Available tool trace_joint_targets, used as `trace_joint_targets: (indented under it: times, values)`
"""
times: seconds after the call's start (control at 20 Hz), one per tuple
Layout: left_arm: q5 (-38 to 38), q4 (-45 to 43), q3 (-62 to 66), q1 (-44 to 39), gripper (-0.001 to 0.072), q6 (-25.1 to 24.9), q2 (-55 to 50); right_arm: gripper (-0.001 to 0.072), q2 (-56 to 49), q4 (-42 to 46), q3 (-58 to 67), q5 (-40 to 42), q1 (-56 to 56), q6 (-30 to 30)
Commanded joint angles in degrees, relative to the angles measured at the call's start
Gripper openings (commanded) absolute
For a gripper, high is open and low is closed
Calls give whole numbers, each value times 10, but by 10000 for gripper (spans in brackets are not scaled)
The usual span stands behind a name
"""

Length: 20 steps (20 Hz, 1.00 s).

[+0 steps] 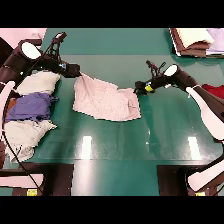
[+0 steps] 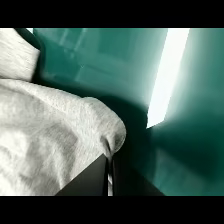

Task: Fold the shirts.

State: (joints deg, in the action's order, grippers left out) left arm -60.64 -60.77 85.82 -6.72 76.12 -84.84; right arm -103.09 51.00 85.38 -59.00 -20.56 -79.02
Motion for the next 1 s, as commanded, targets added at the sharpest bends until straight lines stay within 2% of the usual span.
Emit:
trace_joint_targets:
  times: [0.0, 0.25, 0.55, 0.8, 0.95]
  values:
    - [-2, -13, 17, 0, 20, 0, 50, 13, 46, 31, 51, 3, 3, 1]
    - [-3, -17, 128, 0, 21, 1, 202, 13, 216, 123, 166, -64, 10, 1]
    - [-7, 13, 237, 0, 20, 6, 365, 12, 373, 122, 279, -160, 10, -2]
    - [-5, 11, 287, 0, 20, 18, 386, 12, 450, 181, 282, -160, 10, -61]
    - [-31, -13, 287, 0, 20, 19, 340, 12, 424, 181, 282, -161, 10, -73]
